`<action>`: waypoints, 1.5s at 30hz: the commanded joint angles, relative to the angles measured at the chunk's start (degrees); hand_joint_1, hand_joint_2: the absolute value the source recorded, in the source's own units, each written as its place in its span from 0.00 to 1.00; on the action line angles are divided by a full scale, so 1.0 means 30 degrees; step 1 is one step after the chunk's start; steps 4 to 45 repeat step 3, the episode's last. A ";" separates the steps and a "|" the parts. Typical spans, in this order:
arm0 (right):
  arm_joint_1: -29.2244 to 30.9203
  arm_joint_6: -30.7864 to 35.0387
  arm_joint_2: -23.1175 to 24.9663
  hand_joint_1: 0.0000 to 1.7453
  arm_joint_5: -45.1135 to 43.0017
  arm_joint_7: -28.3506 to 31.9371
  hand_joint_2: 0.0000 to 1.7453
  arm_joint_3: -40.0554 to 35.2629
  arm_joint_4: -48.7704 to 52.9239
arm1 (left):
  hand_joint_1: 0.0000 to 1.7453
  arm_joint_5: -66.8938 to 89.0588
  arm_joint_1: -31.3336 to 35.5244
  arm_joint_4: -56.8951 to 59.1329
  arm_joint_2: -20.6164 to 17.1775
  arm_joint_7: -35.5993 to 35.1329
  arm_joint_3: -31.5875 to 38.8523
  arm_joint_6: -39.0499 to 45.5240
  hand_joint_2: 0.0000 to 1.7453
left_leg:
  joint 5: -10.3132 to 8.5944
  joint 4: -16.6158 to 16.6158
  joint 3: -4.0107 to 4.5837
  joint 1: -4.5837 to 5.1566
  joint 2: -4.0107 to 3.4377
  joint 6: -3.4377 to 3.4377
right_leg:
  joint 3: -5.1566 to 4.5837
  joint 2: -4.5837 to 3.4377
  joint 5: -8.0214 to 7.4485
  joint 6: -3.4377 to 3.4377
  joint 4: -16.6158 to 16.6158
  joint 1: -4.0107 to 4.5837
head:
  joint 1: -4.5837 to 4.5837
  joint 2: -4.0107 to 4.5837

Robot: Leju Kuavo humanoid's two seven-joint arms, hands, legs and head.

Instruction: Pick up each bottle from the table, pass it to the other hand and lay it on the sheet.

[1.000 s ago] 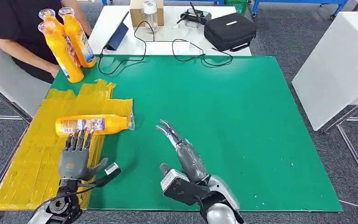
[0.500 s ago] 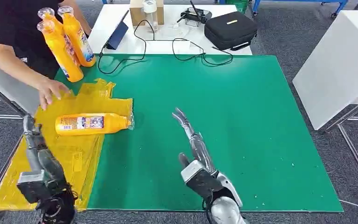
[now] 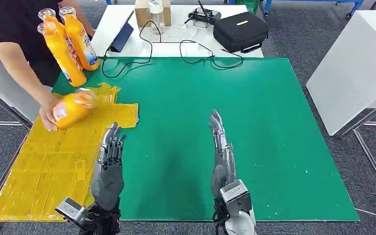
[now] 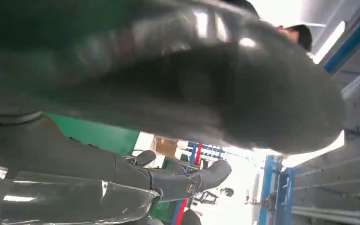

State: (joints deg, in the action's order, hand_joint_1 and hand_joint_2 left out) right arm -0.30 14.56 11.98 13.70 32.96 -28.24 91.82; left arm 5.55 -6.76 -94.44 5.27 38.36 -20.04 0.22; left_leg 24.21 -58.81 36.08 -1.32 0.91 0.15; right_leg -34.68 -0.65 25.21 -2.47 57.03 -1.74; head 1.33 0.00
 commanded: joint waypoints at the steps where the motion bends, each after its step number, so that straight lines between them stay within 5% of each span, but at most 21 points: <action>1: 0.0185 0.0324 -0.0531 0.00 -0.0232 -0.0037 0.00 -0.0495 -0.0043 | 0.00 -0.0532 -0.0109 0.0455 0.0394 -0.0624 0.0027 -0.0298 0.00 | 0.0025 0.0028 -0.0099 0.0001 -0.0031 0.0029 | 0.0104 0.0015 0.0015 0.0053 -0.0043 0.0018 | 0.0000 0.0000; 3: -0.0168 0.0839 -0.0498 0.00 -0.0312 -0.0019 0.00 0.0143 0.0776 | 0.00 -0.0658 -0.0735 -0.0826 0.0536 -0.0066 0.1317 0.0539 0.00 | 0.0029 0.0025 -0.0105 -0.0003 -0.0042 0.0026 | 0.0108 0.0008 0.0016 0.0064 -0.0040 0.0024 | 0.0000 0.0000; 45: -0.0168 0.0839 -0.0498 0.00 -0.0312 -0.0019 0.00 0.0143 0.0776 | 0.00 -0.0658 -0.0735 -0.0826 0.0536 -0.0066 0.1317 0.0539 0.00 | 0.0029 0.0025 -0.0105 -0.0003 -0.0042 0.0026 | 0.0108 0.0008 0.0016 0.0064 -0.0040 0.0024 | 0.0000 0.0000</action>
